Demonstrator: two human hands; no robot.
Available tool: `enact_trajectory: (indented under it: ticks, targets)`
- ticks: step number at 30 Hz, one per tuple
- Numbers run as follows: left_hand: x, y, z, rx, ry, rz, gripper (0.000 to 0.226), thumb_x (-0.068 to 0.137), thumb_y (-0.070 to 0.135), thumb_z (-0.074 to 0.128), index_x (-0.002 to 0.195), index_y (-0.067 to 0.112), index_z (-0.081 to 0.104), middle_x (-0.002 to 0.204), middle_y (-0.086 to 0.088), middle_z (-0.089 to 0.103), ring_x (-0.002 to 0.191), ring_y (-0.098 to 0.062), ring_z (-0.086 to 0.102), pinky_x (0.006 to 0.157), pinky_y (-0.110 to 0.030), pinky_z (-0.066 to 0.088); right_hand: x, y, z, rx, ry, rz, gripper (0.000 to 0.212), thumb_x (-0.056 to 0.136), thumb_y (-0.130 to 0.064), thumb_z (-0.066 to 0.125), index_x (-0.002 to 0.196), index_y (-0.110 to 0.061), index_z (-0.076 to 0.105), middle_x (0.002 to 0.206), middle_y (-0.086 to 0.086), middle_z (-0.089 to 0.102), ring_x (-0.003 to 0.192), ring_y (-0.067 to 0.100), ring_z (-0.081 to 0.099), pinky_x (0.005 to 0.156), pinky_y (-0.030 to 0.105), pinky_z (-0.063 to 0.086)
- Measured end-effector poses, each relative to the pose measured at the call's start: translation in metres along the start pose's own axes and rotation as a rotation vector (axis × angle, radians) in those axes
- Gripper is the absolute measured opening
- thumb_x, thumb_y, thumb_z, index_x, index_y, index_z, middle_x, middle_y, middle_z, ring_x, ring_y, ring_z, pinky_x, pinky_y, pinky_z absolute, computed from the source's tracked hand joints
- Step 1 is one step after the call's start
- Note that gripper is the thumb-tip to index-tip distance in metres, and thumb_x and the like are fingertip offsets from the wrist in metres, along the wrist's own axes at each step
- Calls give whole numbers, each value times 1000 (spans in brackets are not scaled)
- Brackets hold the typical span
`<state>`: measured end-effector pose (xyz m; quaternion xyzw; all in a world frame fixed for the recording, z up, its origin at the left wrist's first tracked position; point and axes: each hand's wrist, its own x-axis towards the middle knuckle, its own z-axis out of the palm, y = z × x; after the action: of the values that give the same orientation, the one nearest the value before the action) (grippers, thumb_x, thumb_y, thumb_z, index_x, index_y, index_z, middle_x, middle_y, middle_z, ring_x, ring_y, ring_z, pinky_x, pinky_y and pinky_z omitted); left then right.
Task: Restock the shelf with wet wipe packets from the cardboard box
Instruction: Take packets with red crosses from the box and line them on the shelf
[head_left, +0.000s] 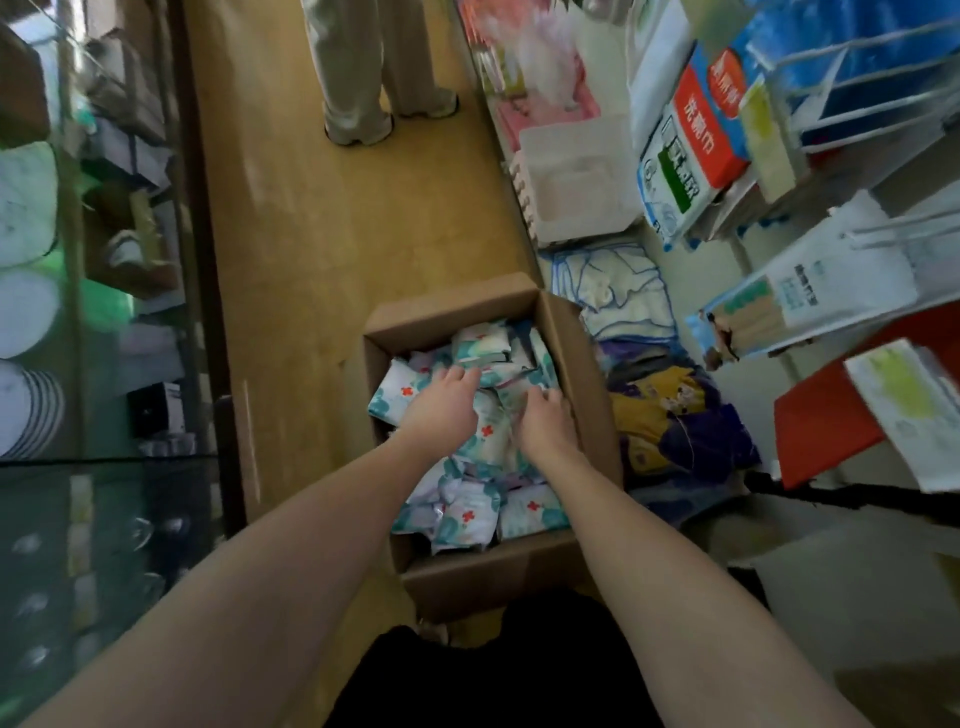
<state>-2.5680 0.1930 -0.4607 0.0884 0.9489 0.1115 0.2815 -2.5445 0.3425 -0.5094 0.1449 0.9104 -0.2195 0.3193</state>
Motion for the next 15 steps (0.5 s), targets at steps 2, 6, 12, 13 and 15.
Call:
enact_trajectory:
  ticks: [2,6,12,13,15]
  targets:
    - [15,2,2,17,-38,0,57,90,9,51,144,11,33,141,-11,40,130,-33,36,99,-42,39,10,2,5,7,-41,33,51,100,-22,48,149,-18,32,152,10,28,133,32,36,105,46,42]
    - [37,2,6,61,-128,-21,60,90,15,56,145,13,33,144,-12,38,131,-34,35,101,-41,38,24,5,11,-1,-23,-22,53,96,-21,53,144,-15,32,150,17,32,133,36,36,106,44,37]
    - [56,3,14,122,-167,-28,50,93,25,56,139,15,40,143,-12,41,133,-34,34,102,-45,39,32,0,13,-47,-36,-18,59,93,-32,58,145,-23,31,145,19,36,129,38,36,107,41,30]
    - [58,4,14,139,-163,-27,46,93,26,54,137,15,44,139,-12,44,131,-34,37,101,-46,40,32,1,15,-56,-44,-22,61,94,-34,58,147,-23,29,146,18,37,128,38,36,107,41,30]
    - [59,8,11,189,-141,-22,38,94,26,52,130,15,49,131,-12,50,126,-32,44,96,-45,42,31,1,18,-31,-46,-10,67,92,-40,61,147,-21,28,146,18,41,129,38,37,106,42,30]
